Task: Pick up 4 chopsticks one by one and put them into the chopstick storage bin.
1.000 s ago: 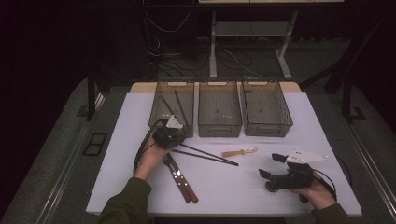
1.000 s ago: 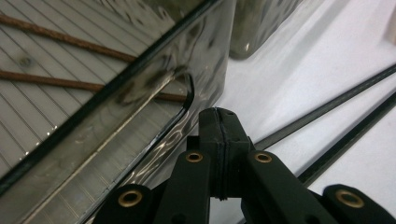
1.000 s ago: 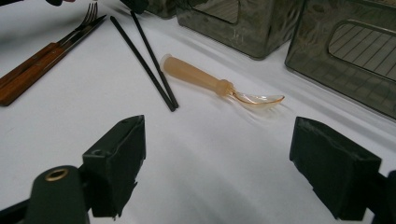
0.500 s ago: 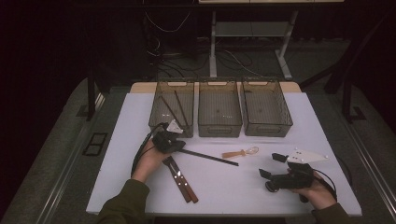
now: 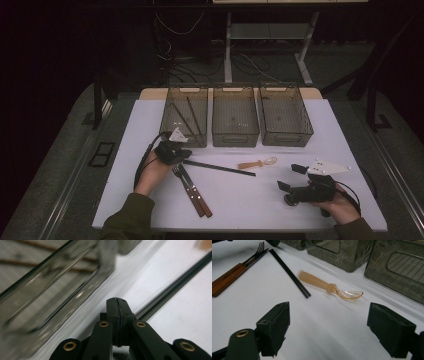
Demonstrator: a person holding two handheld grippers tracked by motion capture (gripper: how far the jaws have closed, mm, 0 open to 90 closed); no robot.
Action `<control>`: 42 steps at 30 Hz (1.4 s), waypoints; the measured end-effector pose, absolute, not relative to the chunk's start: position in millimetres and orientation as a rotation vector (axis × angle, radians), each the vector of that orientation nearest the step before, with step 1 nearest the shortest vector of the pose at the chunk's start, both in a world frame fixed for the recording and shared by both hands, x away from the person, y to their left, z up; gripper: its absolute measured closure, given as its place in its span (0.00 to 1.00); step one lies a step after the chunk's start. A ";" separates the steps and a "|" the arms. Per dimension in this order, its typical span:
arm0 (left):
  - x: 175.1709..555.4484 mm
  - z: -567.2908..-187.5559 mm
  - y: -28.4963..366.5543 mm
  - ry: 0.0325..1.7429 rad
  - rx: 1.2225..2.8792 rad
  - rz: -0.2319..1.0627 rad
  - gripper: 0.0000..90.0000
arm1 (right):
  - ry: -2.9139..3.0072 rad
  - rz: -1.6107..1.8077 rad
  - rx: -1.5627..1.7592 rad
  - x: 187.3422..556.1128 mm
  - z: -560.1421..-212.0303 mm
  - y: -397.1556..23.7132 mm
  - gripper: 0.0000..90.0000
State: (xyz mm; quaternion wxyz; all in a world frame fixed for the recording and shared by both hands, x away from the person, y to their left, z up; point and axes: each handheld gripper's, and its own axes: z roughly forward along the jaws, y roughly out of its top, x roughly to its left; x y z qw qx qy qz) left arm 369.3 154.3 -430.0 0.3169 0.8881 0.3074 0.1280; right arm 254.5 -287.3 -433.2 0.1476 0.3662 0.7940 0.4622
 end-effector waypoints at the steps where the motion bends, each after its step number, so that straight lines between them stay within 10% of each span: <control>1: 369.3 -430.5 157.5 0.818 2.339 0.335 0.99 | 2.286 1.329 1.054 254.5 -433.2 -287.2 0.21; 42: 348.3 -437.2 133.5 0.724 2.397 0.233 0.99 | 2.286 1.330 1.051 254.1 -433.0 -286.2 0.21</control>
